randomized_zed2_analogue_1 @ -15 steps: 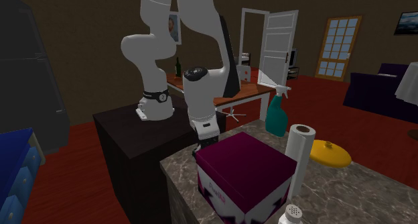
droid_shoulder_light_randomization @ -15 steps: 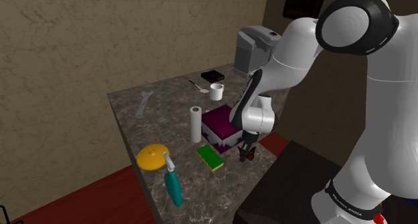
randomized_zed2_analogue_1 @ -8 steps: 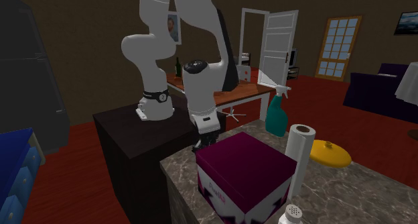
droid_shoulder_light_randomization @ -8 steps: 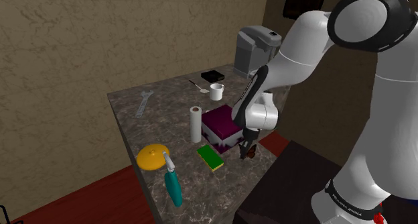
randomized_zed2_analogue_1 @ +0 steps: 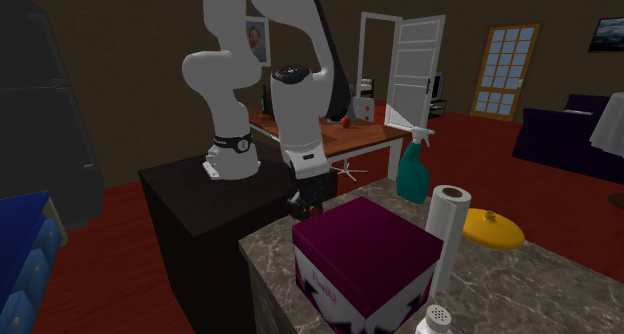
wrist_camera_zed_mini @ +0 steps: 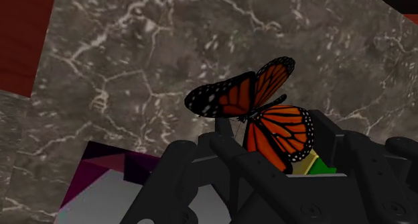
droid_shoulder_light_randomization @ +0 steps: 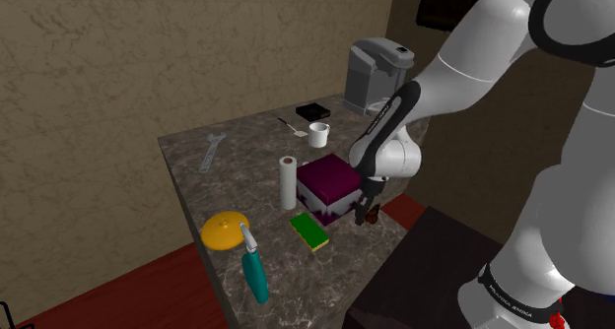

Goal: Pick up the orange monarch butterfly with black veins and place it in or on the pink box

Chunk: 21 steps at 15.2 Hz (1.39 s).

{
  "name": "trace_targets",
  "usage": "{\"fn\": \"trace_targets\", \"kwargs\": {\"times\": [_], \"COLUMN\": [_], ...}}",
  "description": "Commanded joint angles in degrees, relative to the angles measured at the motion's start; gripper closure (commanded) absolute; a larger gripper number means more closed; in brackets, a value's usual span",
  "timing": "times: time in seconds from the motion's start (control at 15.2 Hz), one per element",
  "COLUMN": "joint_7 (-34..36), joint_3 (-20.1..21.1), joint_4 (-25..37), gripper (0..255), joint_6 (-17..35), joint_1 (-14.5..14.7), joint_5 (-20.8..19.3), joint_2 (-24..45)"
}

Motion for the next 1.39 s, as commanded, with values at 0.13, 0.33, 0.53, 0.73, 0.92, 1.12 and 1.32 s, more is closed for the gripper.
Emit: {"fn": "trace_targets", "kwargs": {"times": [0.13, 0.33, 0.53, 0.73, 0.92, 1.12, 1.32], "joint_7": [5.15, 8.81, 12.15, 15.07, 17.54, 19.61, 21.34], "joint_3": [-2.30, -3.44, -4.05, -4.24, -4.12, -3.84, -3.47], "joint_4": [-1.28, -1.90, -2.29, -2.45, -2.40, -2.15, -1.74], "gripper": [255, 255, 255, 255, 255, 255, 255], "joint_6": [-2.34, -4.31, -6.50, -8.88, -11.43, -14.09, -16.83], "joint_1": [1.10, 1.29, 1.04, 0.48, -0.23, -0.96, -1.64], "joint_5": [-6.29, -10.84, -15.00, -18.59, -21.56, -23.97, -25.89], "joint_2": [-4.44, -7.69, -10.87, -13.92, -16.82, -19.55, -22.12]}}
